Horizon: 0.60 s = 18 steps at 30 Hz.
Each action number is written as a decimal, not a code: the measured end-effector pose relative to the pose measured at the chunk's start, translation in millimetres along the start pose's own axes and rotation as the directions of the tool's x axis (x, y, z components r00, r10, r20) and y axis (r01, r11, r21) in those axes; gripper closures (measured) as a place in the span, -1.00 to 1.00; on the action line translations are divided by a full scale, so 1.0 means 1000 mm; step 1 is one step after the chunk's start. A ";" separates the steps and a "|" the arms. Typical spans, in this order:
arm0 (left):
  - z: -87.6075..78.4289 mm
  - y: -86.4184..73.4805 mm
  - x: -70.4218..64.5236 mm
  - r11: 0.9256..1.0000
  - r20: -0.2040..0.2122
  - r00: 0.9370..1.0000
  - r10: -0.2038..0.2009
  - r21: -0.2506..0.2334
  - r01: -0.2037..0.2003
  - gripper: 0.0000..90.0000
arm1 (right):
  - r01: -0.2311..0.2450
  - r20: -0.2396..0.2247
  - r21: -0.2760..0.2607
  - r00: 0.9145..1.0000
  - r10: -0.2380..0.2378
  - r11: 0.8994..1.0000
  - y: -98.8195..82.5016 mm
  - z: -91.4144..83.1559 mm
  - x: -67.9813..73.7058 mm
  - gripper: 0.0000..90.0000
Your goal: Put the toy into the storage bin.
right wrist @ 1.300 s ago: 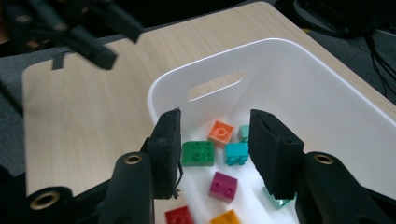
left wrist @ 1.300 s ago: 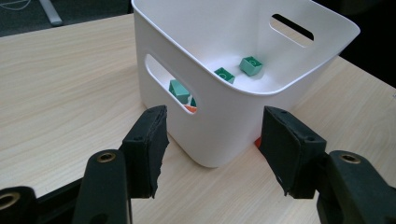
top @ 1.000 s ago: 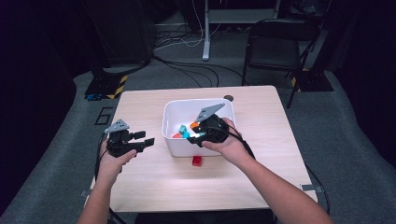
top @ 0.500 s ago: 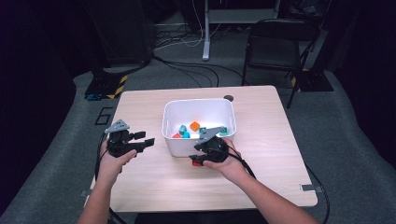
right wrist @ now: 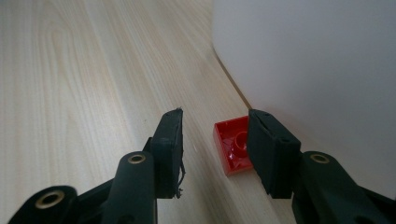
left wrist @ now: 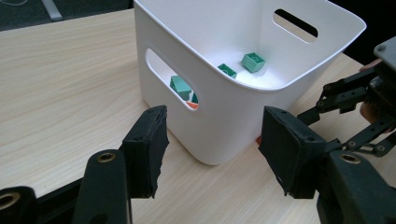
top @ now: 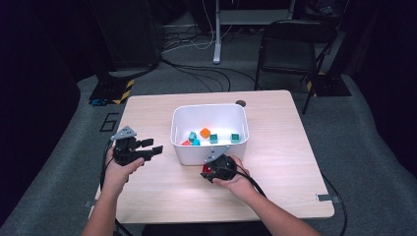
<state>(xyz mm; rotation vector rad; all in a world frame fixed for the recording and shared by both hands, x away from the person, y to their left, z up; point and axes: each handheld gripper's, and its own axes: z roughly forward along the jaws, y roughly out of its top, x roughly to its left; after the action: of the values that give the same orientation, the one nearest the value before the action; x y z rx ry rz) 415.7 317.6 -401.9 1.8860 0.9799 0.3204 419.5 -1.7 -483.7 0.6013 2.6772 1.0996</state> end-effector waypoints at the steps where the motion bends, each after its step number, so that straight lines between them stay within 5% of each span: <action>1: 0.000 0.000 0.000 1.000 0.000 1.000 0.000 0.000 0.000 -0.08 | 0.007 0.003 0.007 1.000 -0.007 1.000 0.000 0.002 0.000 0.24; 12: 0.000 0.000 0.001 1.000 0.000 1.000 0.003 0.002 -0.003 -0.08 | 0.016 -0.050 0.048 0.999 -0.014 0.999 -0.005 0.015 0.013 0.26; 18: 0.001 0.000 0.000 1.000 0.002 1.000 0.002 0.005 -0.002 -0.08 | 0.024 -0.079 0.026 0.997 -0.022 0.999 -0.005 0.012 0.025 0.27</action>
<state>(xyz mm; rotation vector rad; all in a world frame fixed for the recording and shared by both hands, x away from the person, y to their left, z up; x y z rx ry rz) 416.0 316.7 -402.8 1.8917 0.9784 0.3169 399.3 13.0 -496.3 0.5404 2.7629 1.1056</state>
